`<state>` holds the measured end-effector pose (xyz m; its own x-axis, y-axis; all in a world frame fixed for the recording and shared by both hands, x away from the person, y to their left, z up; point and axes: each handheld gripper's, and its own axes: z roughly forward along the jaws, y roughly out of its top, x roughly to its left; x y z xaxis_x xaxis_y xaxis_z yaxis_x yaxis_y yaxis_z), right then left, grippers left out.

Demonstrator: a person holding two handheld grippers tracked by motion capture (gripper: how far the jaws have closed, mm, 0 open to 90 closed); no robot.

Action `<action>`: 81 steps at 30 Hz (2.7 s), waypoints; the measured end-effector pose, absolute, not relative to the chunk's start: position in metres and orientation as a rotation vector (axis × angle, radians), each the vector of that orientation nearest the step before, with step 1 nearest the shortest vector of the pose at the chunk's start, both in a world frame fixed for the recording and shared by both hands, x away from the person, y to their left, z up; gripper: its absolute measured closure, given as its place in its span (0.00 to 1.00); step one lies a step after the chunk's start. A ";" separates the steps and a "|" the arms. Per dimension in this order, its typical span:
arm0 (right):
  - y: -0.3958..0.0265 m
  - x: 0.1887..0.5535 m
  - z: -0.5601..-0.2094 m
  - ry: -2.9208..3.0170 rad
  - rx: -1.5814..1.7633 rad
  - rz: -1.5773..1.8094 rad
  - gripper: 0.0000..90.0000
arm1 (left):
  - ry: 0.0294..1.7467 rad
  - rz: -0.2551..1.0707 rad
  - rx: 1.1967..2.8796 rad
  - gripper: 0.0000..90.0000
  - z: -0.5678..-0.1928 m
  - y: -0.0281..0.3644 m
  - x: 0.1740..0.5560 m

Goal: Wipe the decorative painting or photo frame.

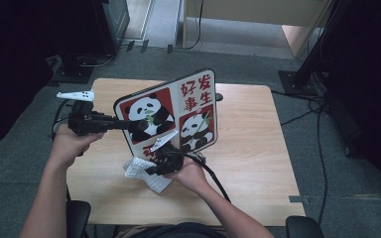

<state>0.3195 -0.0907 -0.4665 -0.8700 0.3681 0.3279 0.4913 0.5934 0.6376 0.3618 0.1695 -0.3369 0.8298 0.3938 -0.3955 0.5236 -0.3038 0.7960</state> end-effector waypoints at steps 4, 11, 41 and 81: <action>-0.094 0.320 -0.470 -2.675 -0.729 -1.147 0.88 | 0.683 -0.149 1.937 0.85 -0.337 0.170 0.362; -0.107 0.325 -0.476 -2.659 -0.795 -1.145 0.88 | 0.689 -0.158 1.934 0.85 -0.337 0.170 0.362; -0.123 0.325 -0.405 -2.697 -0.610 -1.188 0.88 | 0.694 -0.166 1.928 0.84 -0.338 0.170 0.362; -0.136 0.371 -0.219 -2.728 -0.682 -1.451 0.88 | 0.688 -0.172 1.924 0.84 -0.339 0.170 0.363</action>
